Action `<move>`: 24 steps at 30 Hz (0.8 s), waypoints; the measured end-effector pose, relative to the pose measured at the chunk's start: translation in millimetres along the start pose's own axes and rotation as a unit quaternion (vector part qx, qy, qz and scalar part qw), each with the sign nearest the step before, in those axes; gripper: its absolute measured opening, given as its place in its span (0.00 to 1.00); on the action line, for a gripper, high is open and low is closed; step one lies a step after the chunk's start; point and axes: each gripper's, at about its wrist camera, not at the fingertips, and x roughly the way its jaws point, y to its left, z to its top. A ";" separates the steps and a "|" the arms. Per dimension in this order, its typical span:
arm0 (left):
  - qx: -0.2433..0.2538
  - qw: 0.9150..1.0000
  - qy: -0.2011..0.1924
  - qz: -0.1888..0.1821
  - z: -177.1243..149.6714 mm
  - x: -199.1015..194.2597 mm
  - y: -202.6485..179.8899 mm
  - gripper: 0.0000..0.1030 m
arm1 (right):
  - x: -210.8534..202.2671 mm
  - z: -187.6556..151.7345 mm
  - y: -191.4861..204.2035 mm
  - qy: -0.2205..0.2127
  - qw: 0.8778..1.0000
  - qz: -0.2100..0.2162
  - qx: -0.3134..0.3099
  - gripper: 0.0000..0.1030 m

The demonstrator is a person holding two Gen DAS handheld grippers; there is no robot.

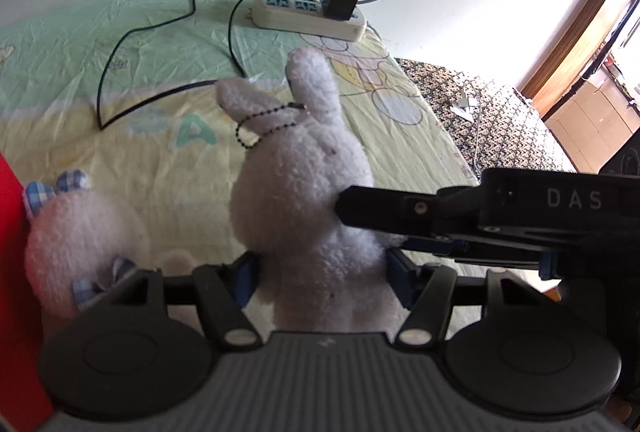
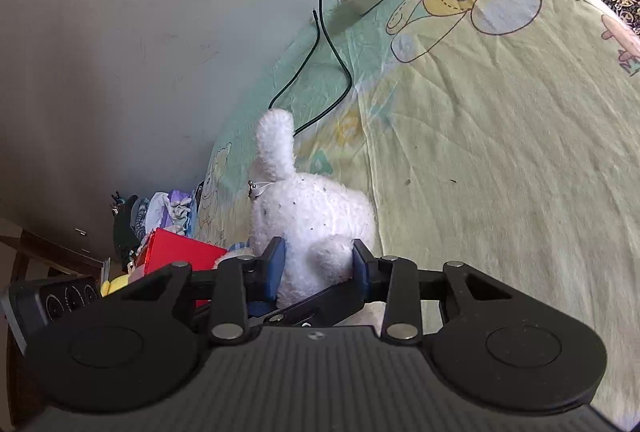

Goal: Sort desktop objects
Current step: 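Lift the white bunny with the right gripper and carry it to the red box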

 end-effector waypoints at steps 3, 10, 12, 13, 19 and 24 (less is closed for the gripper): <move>0.012 1.000 -0.007 -0.014 -10.2 -15.5 -6.8 0.63 | -15.0 -13.4 12.2 -0.017 1.000 -0.014 -0.020 0.37; 0.012 0.998 -0.035 -0.050 -35.3 -58.9 -5.9 0.62 | -44.2 -54.0 49.1 -0.047 0.995 -0.038 -0.078 0.39; 0.018 0.997 -0.050 -0.051 -39.6 -75.3 -4.5 0.62 | -48.2 -64.2 62.4 -0.056 0.993 -0.040 -0.096 0.39; 0.021 0.997 -0.057 -0.052 -41.2 -82.6 -3.2 0.62 | -50.0 -69.8 70.2 -0.061 0.992 -0.041 -0.107 0.40; 0.023 0.992 -0.113 -0.045 -50.3 -141.3 23.0 0.62 | -51.1 -95.3 114.7 -0.086 0.986 -0.013 -0.140 0.40; 0.015 0.987 -0.157 -0.025 -55.9 -192.0 59.9 0.62 | -34.5 -102.9 159.6 -0.086 0.984 0.031 -0.154 0.42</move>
